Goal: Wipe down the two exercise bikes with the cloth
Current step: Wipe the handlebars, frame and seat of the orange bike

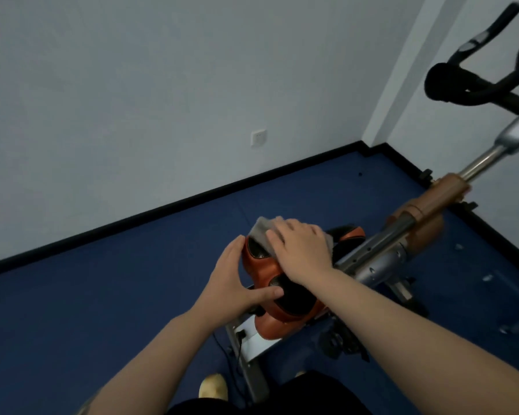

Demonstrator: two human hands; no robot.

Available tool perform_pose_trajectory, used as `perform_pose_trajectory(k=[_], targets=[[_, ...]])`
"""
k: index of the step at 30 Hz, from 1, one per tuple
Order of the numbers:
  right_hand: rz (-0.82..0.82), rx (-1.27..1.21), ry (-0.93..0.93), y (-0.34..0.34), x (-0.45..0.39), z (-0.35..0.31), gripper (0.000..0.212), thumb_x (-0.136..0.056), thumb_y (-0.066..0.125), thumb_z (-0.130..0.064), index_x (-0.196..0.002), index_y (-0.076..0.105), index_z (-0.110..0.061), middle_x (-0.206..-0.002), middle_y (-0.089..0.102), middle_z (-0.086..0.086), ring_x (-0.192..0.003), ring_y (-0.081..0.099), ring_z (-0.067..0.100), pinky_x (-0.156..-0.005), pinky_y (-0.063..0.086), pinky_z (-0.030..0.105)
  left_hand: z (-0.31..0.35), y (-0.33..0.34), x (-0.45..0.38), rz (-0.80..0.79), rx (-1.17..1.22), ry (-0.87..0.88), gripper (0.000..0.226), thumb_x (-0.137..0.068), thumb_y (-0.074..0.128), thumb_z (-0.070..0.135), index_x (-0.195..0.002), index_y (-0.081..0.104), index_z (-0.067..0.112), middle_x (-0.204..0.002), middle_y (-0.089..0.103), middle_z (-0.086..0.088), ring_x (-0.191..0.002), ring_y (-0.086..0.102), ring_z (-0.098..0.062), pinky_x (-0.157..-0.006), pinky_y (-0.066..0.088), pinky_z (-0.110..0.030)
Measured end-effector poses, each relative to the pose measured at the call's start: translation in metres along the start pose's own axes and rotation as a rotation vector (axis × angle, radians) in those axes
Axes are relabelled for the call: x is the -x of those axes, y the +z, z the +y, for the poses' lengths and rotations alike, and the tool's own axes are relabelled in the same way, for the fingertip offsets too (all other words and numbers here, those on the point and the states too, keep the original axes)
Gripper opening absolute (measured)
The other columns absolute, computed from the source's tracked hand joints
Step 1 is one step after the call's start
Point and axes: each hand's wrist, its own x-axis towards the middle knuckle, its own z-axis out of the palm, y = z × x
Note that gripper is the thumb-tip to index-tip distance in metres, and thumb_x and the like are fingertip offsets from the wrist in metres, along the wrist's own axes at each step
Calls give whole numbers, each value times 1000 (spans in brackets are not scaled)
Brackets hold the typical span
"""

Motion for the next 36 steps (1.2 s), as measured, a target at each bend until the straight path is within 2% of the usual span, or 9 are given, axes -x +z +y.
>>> perform_pose_trajectory(k=[3,6,9,15,19,25,28,32,36], targets=[[-128,-86,-267,-7,10,6,51,-97,20,-58,-143,36,-44,-146,43,-5,-136,35,16,-113,23,39,-1,-5,-5,-43,3,52,106,-58,79,68,-146,24,44,-146,25,35,-136,25,10,-111,26,-15],[-42,47,-17,-16,2,56,40,-100,30,-50,-129,54,-34,-129,58,-4,-124,48,18,-107,27,38,-1,-13,-15,-114,-80,47,113,-61,71,73,-153,18,33,-157,14,21,-143,13,2,-117,18,-28],[82,96,293,-17,0,67,39,-101,33,-45,-120,61,-24,-123,60,1,-119,49,22,-104,29,38,9,-8,-34,-135,-88,96,88,-77,56,66,-151,28,27,-154,24,14,-141,13,2,-117,13,-27],[42,-109,13,-7,24,50,50,-97,28,-54,-129,56,-27,-137,52,-4,-134,39,17,-115,14,41,23,0,-78,-172,-188,300,29,-101,43,32,-119,65,23,-114,66,9,-108,59,-9,-96,46,-41],[134,-190,323,-17,-2,80,37,-101,44,-41,-125,62,-19,-131,56,1,-127,45,22,-110,24,38,21,8,-101,-213,-432,301,32,-103,36,40,-122,61,35,-122,63,15,-114,54,-7,-85,41,-26],[385,-454,650,24,21,22,50,-101,35,-45,-150,32,-36,-163,-1,-7,-148,-11,12,-119,1,33,9,12,-105,-116,-402,272,27,-98,42,42,-115,62,46,-111,63,25,-93,44,12,-67,28,-8],[381,-554,680,17,14,28,53,-103,38,-41,-153,24,-33,-163,-5,-7,-148,-11,13,-119,-2,33,8,11,-109,-99,-335,287,25,-98,46,38,-114,64,46,-110,63,26,-95,47,10,-71,29,-8],[383,-745,896,-5,-3,29,59,-104,39,-36,-156,11,-30,-163,-7,1,-150,4,23,-121,14,41,6,13,-109,-108,-311,294,25,-97,48,35,-113,66,43,-108,64,23,-95,49,9,-68,31,-8],[227,-532,906,13,40,-28,63,-100,29,-54,-150,-9,-47,-163,-13,-3,-143,27,28,-98,43,41,6,13,-108,-102,-283,308,23,-97,47,35,-108,65,45,-101,65,24,-93,56,4,-67,37,-14]])
